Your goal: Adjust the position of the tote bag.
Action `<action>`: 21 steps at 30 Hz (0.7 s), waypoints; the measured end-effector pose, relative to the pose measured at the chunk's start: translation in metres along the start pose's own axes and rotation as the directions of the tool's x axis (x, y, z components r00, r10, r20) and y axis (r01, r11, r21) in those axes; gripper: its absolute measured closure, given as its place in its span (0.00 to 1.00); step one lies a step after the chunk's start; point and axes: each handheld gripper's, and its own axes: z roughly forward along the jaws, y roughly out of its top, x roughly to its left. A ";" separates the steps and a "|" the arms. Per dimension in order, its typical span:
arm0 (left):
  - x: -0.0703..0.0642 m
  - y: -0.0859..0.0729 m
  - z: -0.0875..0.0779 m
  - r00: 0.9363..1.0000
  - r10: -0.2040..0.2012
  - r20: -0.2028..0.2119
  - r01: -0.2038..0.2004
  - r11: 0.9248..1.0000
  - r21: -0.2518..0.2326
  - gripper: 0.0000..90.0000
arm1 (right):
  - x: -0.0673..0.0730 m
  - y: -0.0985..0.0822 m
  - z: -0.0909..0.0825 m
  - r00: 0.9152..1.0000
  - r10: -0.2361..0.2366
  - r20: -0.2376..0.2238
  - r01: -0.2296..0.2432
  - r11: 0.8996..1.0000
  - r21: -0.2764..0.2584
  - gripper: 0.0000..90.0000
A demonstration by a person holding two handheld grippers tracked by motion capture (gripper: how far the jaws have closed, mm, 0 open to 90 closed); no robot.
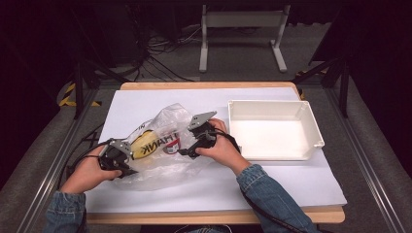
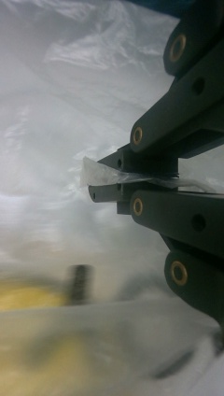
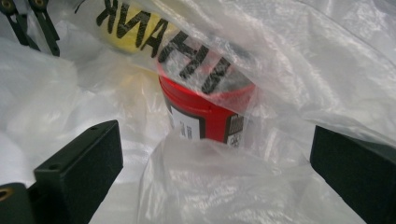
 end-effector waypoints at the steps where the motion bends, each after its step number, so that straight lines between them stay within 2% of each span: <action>1: 0.001 -0.001 0.001 1.000 -0.014 -0.006 0.014 1.000 0.016 0.97 | 0.000 -0.001 0.002 1.000 0.002 0.002 -0.002 1.000 0.011 0.03; 2: 0.001 -0.001 0.001 1.000 -0.014 -0.006 0.014 1.000 0.016 0.91 | 0.000 -0.001 0.002 1.000 0.002 0.002 -0.002 1.000 0.011 0.03; 3: 0.001 0.000 0.000 1.000 -0.023 -0.011 0.023 1.000 -0.005 0.91 | 0.000 -0.002 0.002 1.000 0.000 0.005 0.000 1.000 0.015 0.03; 4: 0.000 0.001 -0.003 1.000 -0.016 -0.005 0.016 0.999 -0.050 0.80 | 0.000 -0.002 0.003 1.000 -0.001 0.004 0.000 1.000 0.017 0.02; 5: -0.004 0.005 -0.011 1.000 0.007 -0.013 -0.009 0.991 -0.137 0.68 | 0.001 -0.002 0.003 1.000 -0.004 0.005 0.004 1.000 0.014 0.02; 6: -0.004 0.005 -0.011 1.000 0.007 -0.013 -0.009 0.991 -0.137 0.60 | 0.001 -0.002 0.003 1.000 -0.004 0.005 0.003 1.000 0.011 0.03; 7: -0.007 0.008 -0.016 1.000 0.022 -0.019 -0.025 0.979 -0.201 0.60 | 0.001 -0.002 0.003 1.000 -0.004 0.005 0.003 1.000 0.011 0.03; 8: -0.009 0.011 -0.020 0.999 0.030 -0.016 -0.033 0.971 -0.237 0.60 | 0.001 -0.001 0.002 1.000 -0.007 0.007 0.007 1.000 0.006 0.03; 9: -0.011 0.014 -0.023 0.999 0.023 -0.031 -0.031 0.959 -0.283 0.56 | 0.001 0.000 0.000 1.000 -0.006 0.009 0.006 1.000 0.001 0.03; 10: -0.011 0.017 -0.025 0.999 0.006 -0.036 -0.017 0.951 -0.309 0.51 | 0.002 0.001 -0.001 1.000 -0.010 0.011 0.010 1.000 -0.004 0.03; 12: -0.010 0.021 -0.025 0.999 -0.014 -0.036 0.000 0.938 -0.347 0.50 | 0.003 0.003 -0.003 1.000 -0.009 0.013 0.009 1.000 -0.011 0.03; 13: -0.008 0.023 -0.023 0.999 -0.025 -0.042 0.009 0.936 -0.353 0.50 | 0.003 0.004 -0.004 1.000 -0.014 0.012 0.015 1.000 -0.014 0.03; 17: 0.000 0.031 -0.015 0.997 -0.050 -0.062 0.028 0.946 -0.324 0.66 | 0.006 0.007 -0.008 1.000 -0.024 0.019 0.024 0.999 -0.028 0.03; 19: 0.005 0.035 -0.012 0.991 -0.068 -0.115 0.029 0.951 -0.308 0.70 | 0.006 0.008 -0.010 0.999 -0.026 0.022 0.027 0.999 -0.035 0.03; 21: 0.010 0.040 -0.009 0.981 -0.085 -0.175 0.031 0.956 -0.292 0.67 | 0.007 0.008 -0.012 0.999 -0.031 0.024 0.032 0.999 -0.041 0.03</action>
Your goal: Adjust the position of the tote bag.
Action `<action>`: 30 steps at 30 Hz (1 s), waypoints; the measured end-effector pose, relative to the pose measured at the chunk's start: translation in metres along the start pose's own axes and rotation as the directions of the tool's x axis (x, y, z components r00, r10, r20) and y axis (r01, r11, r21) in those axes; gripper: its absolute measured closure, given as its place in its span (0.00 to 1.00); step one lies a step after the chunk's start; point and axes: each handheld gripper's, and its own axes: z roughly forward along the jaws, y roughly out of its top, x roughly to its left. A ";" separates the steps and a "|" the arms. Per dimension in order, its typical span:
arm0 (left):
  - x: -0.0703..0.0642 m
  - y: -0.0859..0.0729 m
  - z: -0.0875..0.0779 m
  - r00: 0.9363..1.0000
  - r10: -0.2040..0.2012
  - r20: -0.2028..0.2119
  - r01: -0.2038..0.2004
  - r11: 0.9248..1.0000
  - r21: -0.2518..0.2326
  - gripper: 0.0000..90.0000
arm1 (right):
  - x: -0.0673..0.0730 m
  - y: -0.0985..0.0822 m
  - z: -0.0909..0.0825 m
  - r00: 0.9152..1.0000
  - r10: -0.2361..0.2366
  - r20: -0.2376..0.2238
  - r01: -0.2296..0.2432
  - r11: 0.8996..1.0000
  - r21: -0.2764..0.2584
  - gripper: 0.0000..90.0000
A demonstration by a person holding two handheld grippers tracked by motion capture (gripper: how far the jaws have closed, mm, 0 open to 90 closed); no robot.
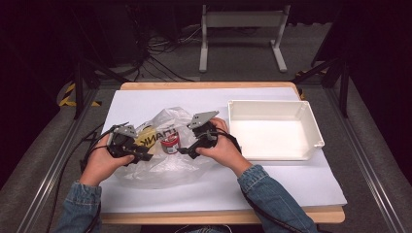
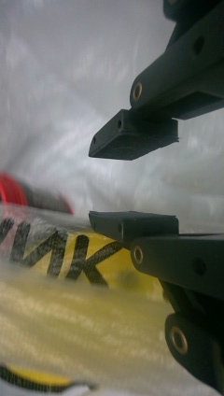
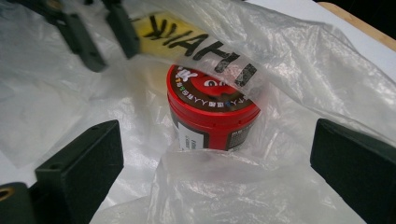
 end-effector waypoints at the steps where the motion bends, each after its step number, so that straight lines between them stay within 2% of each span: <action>1: 0.003 0.003 0.001 0.999 0.011 -0.039 -0.011 1.000 -0.003 0.61 | 0.000 0.000 -0.001 1.000 -0.002 0.002 0.002 1.000 -0.002 0.03; 3: 0.009 0.008 -0.001 0.996 -0.011 -0.085 0.007 0.999 -0.048 0.59 | -0.001 0.000 -0.001 1.000 -0.002 0.012 0.002 1.000 -0.007 0.02; 5: 0.014 0.012 -0.001 0.991 -0.028 -0.132 0.016 0.996 -0.093 0.58 | -0.003 -0.001 0.001 1.000 0.003 0.031 -0.003 1.000 -0.012 0.02; 6: 0.017 0.013 -0.001 0.989 -0.043 -0.144 0.026 0.992 -0.122 0.59 | -0.004 -0.001 0.002 0.999 0.008 0.038 -0.008 1.000 -0.013 0.02; 8: 0.027 0.015 0.003 0.981 -0.095 -0.169 0.062 0.980 -0.189 0.61 | -0.006 -0.001 0.005 0.999 0.010 0.044 -0.010 1.000 -0.010 0.02; 10: 0.035 0.015 0.009 0.969 -0.119 -0.218 0.074 0.976 -0.206 0.63 | -0.007 -0.002 0.008 0.998 0.012 0.055 -0.012 1.000 0.000 0.02; 13: 0.048 0.014 0.022 0.954 -0.163 -0.251 0.103 0.966 -0.236 0.66 | -0.010 -0.004 0.014 0.998 0.015 0.063 -0.017 0.999 0.031 0.02; 15: 0.056 0.012 0.030 0.941 -0.188 -0.281 0.123 0.965 -0.233 0.68 | -0.013 -0.006 0.019 0.997 0.020 0.072 -0.024 0.998 0.061 0.02; 18: 0.067 0.003 0.042 0.926 -0.242 -0.289 0.188 0.961 -0.203 0.69 | -0.015 -0.012 0.029 0.997 0.043 0.064 -0.050 0.991 0.126 0.03; 19: 0.070 0.000 0.044 0.926 -0.255 -0.277 0.202 0.958 -0.203 0.68 | -0.016 -0.014 0.033 0.997 0.047 0.059 -0.056 0.985 0.165 0.03; 21: 0.070 -0.002 0.042 0.935 -0.263 -0.238 0.213 0.953 -0.217 0.67 | -0.016 -0.019 0.039 0.997 0.054 0.061 -0.066 0.973 0.219 0.03; 23: 0.067 -0.002 0.033 0.943 -0.259 -0.208 0.203 0.945 -0.257 0.63 | -0.015 -0.022 0.041 0.996 0.063 0.059 -0.075 0.968 0.239 0.03; 24: 0.065 -0.001 0.028 0.946 -0.259 -0.194 0.198 0.938 -0.286 0.60 | -0.015 -0.022 0.040 0.996 0.066 0.059 -0.078 0.968 0.237 0.03; 26: 0.061 0.001 0.017 0.957 -0.234 -0.173 0.170 0.931 -0.324 0.56 | -0.015 -0.020 0.036 0.996 0.068 0.055 -0.078 0.973 0.217 0.03; 30: 0.049 0.005 0.000 0.969 -0.198 -0.144 0.128 0.911 -0.392 0.46 | -0.014 -0.013 0.025 0.997 0.069 0.044 -0.074 0.989 0.131 0.02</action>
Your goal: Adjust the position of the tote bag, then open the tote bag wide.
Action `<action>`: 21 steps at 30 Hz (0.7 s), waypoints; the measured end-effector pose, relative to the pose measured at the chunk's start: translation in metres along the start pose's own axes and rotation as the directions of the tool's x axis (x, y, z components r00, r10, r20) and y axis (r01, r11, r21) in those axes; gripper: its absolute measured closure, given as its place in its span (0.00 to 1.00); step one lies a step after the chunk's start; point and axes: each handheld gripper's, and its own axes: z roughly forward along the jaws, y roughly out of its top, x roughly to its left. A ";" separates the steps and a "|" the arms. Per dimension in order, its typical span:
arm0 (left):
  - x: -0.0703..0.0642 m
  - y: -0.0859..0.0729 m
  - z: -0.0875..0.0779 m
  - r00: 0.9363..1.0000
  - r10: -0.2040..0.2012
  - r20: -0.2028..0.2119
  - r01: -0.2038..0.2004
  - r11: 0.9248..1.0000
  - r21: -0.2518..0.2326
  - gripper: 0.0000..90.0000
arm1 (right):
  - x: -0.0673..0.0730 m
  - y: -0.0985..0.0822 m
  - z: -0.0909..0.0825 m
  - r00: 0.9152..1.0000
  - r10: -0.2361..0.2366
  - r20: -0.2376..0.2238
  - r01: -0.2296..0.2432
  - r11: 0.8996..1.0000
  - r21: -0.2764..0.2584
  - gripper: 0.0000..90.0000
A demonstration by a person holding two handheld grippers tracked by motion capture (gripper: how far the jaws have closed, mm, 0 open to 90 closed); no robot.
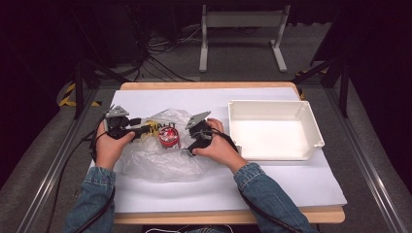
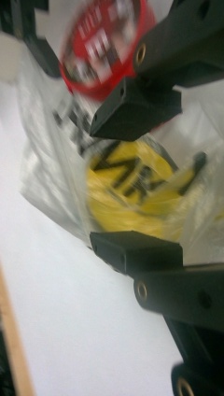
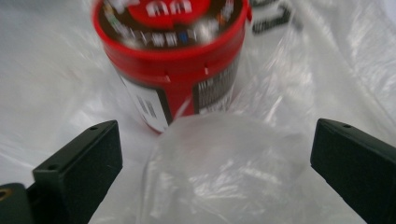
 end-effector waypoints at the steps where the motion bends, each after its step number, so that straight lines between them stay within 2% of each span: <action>1: -0.002 0.002 -0.004 1.000 0.005 0.007 -0.005 1.000 -0.020 0.44 | 0.001 0.002 -0.003 1.000 -0.003 -0.003 0.003 1.000 -0.020 0.02; 2: -0.005 0.005 -0.007 1.000 0.010 0.018 -0.010 0.999 -0.040 0.42 | 0.001 0.003 -0.006 1.000 -0.007 -0.003 0.007 0.999 -0.039 0.02; 3: -0.005 0.005 -0.007 1.000 0.010 0.018 -0.010 0.999 -0.040 0.41 | 0.001 0.003 -0.006 1.000 -0.007 -0.003 0.007 0.999 -0.039 0.02; 5: -0.010 0.010 -0.014 0.998 0.028 0.056 -0.024 0.997 -0.074 0.40 | 0.004 0.007 -0.011 1.000 -0.017 -0.009 0.016 0.997 -0.074 0.02; 7: -0.014 0.014 -0.021 0.996 0.051 0.074 -0.043 0.994 -0.101 0.38 | 0.006 0.011 -0.015 0.999 -0.033 -0.015 0.032 0.995 -0.094 0.02; 8: -0.016 0.015 -0.022 0.995 0.042 0.085 -0.032 0.993 -0.115 0.37 | 0.007 0.013 -0.016 0.999 -0.040 -0.018 0.038 0.994 -0.104 0.02; 11: -0.020 0.019 -0.035 0.988 0.084 0.127 -0.065 0.987 -0.149 0.33 | 0.010 0.018 -0.020 0.998 -0.054 -0.037 0.049 0.990 -0.130 0.02; 14: -0.024 0.021 -0.050 0.980 0.132 0.146 -0.110 0.982 -0.154 0.30 | 0.011 0.022 -0.028 0.996 -0.069 -0.055 0.060 0.985 -0.160 0.02; 17: -0.028 0.021 -0.062 0.977 0.135 0.167 -0.110 0.983 -0.150 0.27 | 0.010 0.025 -0.035 0.995 -0.064 -0.081 0.047 0.979 -0.197 0.01; 21: -0.034 0.022 -0.074 0.970 0.149 0.194 -0.126 0.984 -0.123 0.23 | 0.010 0.029 -0.041 0.993 -0.066 -0.102 0.043 0.976 -0.211 0.02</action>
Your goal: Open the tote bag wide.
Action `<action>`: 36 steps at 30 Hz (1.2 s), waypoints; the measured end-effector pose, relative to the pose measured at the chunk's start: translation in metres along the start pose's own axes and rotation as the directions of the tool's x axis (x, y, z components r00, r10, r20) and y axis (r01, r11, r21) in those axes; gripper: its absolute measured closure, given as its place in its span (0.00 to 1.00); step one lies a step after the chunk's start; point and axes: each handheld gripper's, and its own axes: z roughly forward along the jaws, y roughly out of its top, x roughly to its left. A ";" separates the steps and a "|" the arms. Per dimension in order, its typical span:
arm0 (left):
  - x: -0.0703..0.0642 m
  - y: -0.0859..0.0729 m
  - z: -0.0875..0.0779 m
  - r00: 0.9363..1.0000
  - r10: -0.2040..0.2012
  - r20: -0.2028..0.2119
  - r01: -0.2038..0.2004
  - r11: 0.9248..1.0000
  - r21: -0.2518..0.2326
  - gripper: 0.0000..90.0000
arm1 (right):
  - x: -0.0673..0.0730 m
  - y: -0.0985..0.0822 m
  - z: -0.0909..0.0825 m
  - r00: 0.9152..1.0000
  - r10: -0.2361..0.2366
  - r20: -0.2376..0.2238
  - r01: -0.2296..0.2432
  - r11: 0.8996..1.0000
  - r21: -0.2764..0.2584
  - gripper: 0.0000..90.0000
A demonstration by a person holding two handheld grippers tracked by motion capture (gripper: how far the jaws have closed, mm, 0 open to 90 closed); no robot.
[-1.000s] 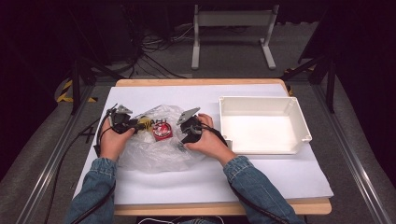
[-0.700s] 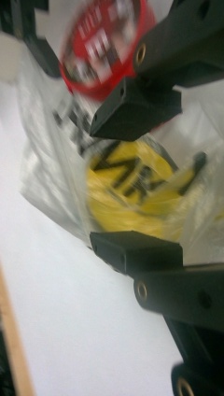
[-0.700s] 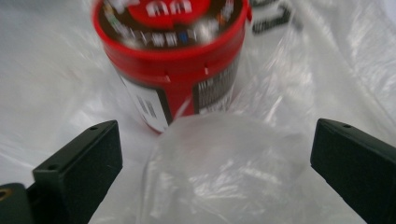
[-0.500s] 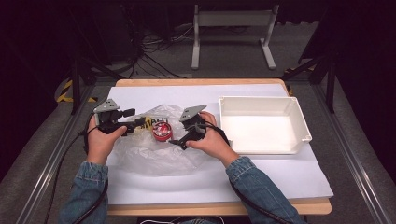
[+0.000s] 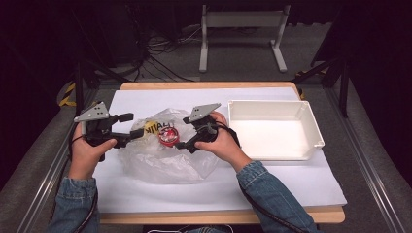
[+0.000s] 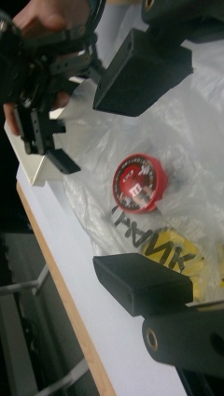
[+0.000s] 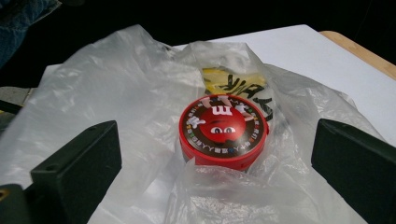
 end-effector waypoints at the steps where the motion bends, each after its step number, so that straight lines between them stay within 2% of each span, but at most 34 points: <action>1: -0.001 0.000 -0.002 1.000 0.001 0.006 -0.001 1.000 0.010 0.22 | 0.000 0.001 -0.001 1.000 0.001 -0.013 -0.001 1.000 -0.003 0.01; 4: -0.006 -0.003 -0.005 1.000 0.014 -0.008 -0.013 0.998 0.062 0.19 | 0.001 0.006 -0.004 0.999 0.015 -0.030 -0.015 1.000 -0.003 0.02; 5: -0.006 -0.003 -0.005 1.000 0.014 -0.008 -0.013 0.998 0.062 0.19 | 0.001 0.007 -0.004 0.999 0.015 -0.031 -0.015 1.000 -0.004 0.02; 9: -0.009 -0.013 -0.012 1.000 -0.011 0.009 0.010 0.993 0.114 0.18 | 0.000 0.011 -0.006 0.998 0.033 -0.048 -0.034 0.999 -0.020 0.02; 11: -0.010 -0.017 -0.014 1.000 -0.015 -0.005 0.015 0.990 0.142 0.17 | -0.002 0.014 -0.005 0.996 0.064 -0.055 -0.065 0.998 -0.018 0.02; 13: -0.010 -0.021 -0.017 1.000 -0.003 -0.026 0.008 0.986 0.167 0.16 | -0.005 0.016 -0.004 0.993 0.081 -0.081 -0.082 0.997 0.000 0.02; 14: -0.010 -0.023 -0.018 1.000 -0.003 -0.030 0.008 0.985 0.174 0.15 | -0.005 0.017 -0.002 0.991 0.086 -0.098 -0.087 0.996 -0.006 0.02; 16: -0.009 -0.029 -0.020 1.000 -0.020 -0.023 0.024 0.983 0.180 0.15 | -0.006 0.020 0.001 0.990 0.099 -0.104 -0.102 0.995 -0.023 0.02; 21: -0.007 -0.036 -0.021 0.999 -0.034 -0.030 0.040 0.975 0.217 0.13 | -0.007 0.024 0.013 0.992 0.091 -0.090 -0.091 0.996 0.001 0.03; 26: -0.007 -0.039 -0.020 0.999 -0.031 -0.029 0.037 0.970 0.240 0.12 | -0.015 0.017 0.030 0.995 0.088 -0.052 -0.085 0.995 0.051 0.04; 30: -0.007 -0.038 -0.020 0.998 -0.014 -0.056 0.028 0.970 0.243 0.12 | -0.018 0.009 0.041 0.995 0.081 -0.062 -0.075 0.993 0.089 0.04; 36: -0.006 -0.040 -0.016 0.999 -0.019 -0.044 0.029 0.966 0.258 0.12 | -0.020 0.000 0.056 0.995 0.075 -0.071 -0.068 0.992 0.105 0.03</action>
